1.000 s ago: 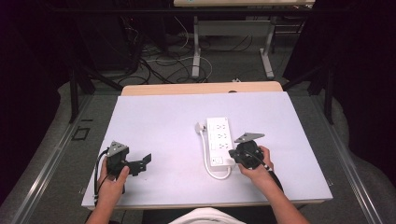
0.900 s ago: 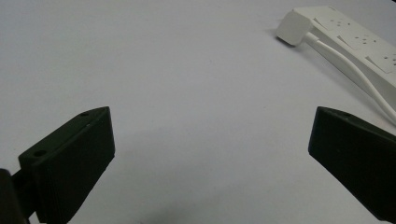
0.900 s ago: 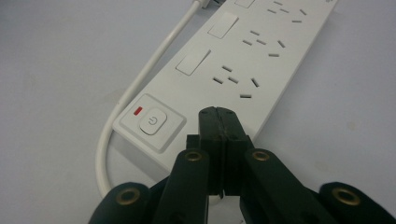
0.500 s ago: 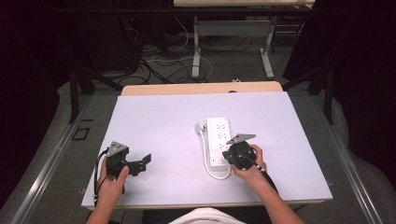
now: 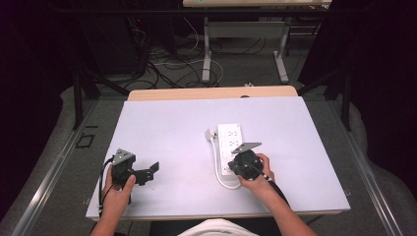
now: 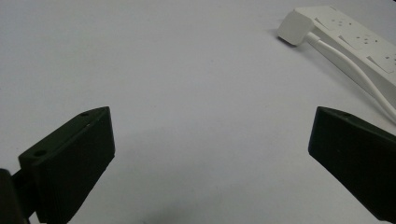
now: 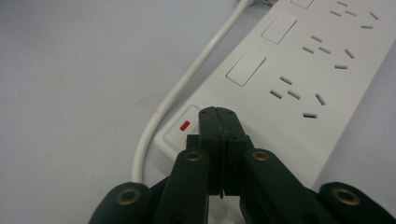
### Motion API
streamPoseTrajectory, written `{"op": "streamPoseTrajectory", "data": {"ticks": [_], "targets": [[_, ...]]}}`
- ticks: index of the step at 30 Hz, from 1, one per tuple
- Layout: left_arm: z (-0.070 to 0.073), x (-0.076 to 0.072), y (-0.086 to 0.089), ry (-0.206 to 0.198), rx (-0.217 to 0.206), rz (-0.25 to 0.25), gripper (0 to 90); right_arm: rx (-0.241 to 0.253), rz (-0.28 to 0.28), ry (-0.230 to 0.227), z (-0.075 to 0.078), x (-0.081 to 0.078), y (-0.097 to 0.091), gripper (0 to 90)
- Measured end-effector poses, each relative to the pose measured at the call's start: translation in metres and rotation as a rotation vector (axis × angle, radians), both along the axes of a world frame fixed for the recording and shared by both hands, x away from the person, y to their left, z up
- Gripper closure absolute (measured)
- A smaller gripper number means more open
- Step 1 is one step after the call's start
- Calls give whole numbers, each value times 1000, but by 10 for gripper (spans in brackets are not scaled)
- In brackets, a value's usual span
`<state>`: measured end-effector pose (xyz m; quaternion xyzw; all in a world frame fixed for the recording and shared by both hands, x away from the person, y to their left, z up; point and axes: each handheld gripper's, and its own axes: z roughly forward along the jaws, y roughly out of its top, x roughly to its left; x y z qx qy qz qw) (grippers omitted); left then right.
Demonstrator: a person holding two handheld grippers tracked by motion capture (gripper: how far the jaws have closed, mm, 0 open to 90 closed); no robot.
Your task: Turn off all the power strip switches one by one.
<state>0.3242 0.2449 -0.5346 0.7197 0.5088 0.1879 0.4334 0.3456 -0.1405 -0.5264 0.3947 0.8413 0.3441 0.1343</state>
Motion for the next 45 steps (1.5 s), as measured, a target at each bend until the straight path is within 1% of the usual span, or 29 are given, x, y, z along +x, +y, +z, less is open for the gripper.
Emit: {"op": "streamPoseTrajectory", "data": {"ticks": [3,4,5,7,8,13,14,15,16,19,20,23,24,25,26,27,28,29,31,32,33,34,35,36,38,40,41,43,45], "targets": [[-1,0,0,-10,-4,6,4,-4,3,3,-1,0,2,900],[-1,0,0,-8,-5,7,4,-14,11,13,0,1,2,900],[-1,0,-1,-13,-7,11,4,-4,10,1,-1,1,2,900],[-1,0,0,-8,-5,8,4,-2,9,7,-1,1,3,900],[0,0,0,-2,-2,4,4,-15,13,19,0,0,3,900],[0,0,0,1,-1,3,4,-5,15,16,-1,2,4,900],[0,0,0,-3,-1,3,4,-9,24,8,-1,2,3,900],[0,0,0,-3,-1,3,4,-22,26,25,0,1,3,900],[0,0,0,-1,1,1,4,-27,31,10,-1,2,4,900],[0,0,0,-4,2,-1,4,-25,25,10,-2,2,5,900],[0,0,0,-2,3,0,4,-35,33,23,-1,2,5,900],[0,0,-1,-7,2,3,5,-30,29,2,-3,2,7,900],[0,0,-1,-7,1,4,4,-30,28,6,-3,2,7,900],[0,0,-1,-7,1,4,5,-53,34,20,-1,3,6,900],[0,0,-1,-6,2,3,4,-42,29,10,-2,3,7,900],[0,0,-1,-5,1,2,4,-42,31,17,-2,3,8,900],[0,0,-1,-1,3,-1,4,-57,36,27,-1,3,9,900],[0,0,-1,-1,3,-1,4,-61,32,10,-2,4,9,900],[0,0,-1,-7,1,3,4,-62,25,18,-1,3,10,900],[0,0,-1,-7,1,3,4,-57,33,12,-2,3,10,900],[0,0,-1,-3,2,-1,4,-54,23,13,-2,2,9,900],[0,0,0,-2,3,-1,4,-64,29,19,-1,2,8,900],[0,0,0,-2,1,0,4,-32,29,17,-2,2,8,900],[0,0,0,-1,2,0,4,-24,21,27,-2,2,6,900],[0,0,0,-7,-3,5,4,15,10,26,-2,3,4,900],[-1,1,0,-8,-5,10,4,18,-1,28,-1,2,3,900],[0,1,1,-1,-2,5,4,14,-1,9,-2,2,4,900],[0,0,1,2,-1,3,5,5,-4,18,-1,1,5,900],[0,0,1,0,-2,5,4,11,-2,18,-1,0,6,900]]}}
